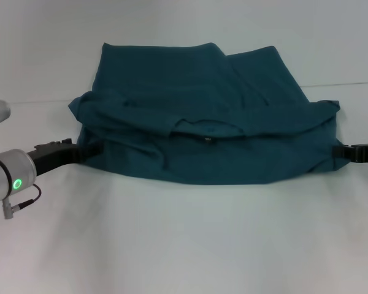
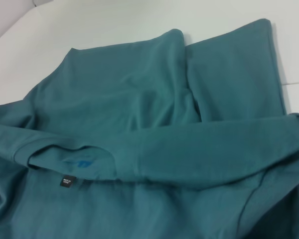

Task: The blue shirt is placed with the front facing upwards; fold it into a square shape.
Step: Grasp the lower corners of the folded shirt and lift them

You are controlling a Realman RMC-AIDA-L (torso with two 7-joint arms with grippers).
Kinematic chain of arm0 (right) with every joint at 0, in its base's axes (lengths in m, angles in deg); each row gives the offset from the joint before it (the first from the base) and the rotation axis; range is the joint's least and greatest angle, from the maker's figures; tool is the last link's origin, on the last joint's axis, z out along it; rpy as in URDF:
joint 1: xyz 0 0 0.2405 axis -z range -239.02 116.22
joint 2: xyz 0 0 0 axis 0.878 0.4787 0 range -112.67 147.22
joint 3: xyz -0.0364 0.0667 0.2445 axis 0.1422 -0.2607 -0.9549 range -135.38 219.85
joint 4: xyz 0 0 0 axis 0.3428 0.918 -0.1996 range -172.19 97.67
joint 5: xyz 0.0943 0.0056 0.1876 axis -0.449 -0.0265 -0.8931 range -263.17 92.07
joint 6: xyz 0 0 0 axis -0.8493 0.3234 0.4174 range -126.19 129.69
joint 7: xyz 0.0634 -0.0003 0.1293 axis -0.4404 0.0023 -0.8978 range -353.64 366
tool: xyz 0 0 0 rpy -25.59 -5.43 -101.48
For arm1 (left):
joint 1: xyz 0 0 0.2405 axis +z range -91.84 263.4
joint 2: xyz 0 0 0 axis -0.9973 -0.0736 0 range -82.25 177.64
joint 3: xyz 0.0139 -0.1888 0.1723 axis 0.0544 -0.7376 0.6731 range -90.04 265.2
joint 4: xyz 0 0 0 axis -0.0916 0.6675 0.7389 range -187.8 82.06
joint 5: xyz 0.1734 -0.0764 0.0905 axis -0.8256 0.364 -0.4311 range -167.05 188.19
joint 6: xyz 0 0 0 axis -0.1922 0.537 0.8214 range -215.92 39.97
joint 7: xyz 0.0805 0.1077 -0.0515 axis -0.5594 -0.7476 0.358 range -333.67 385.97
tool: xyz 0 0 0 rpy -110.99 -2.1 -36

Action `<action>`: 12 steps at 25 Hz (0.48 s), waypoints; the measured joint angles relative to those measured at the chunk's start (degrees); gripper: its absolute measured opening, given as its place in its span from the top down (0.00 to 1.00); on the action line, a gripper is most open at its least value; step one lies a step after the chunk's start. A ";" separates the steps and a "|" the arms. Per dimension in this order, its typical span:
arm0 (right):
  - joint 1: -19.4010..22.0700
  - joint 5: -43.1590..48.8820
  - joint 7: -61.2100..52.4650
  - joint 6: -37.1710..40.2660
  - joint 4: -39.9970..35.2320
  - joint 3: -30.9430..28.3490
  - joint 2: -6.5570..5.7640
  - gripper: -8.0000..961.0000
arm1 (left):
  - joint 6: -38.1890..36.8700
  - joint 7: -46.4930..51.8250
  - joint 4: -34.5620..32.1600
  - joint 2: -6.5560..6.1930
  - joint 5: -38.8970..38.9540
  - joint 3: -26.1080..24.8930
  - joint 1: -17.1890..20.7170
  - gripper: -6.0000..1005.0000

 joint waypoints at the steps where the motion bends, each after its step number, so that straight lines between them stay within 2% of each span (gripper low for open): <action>1: 0.12 -0.03 0.01 0.04 -0.27 0.00 0.06 0.96 | 0.04 -0.03 0.08 0.00 0.00 0.13 -0.04 0.15; 12: 0.88 -1.39 0.81 0.08 -0.61 -0.01 0.15 0.96 | 3.77 -0.19 0.81 0.19 0.26 5.30 -1.06 0.15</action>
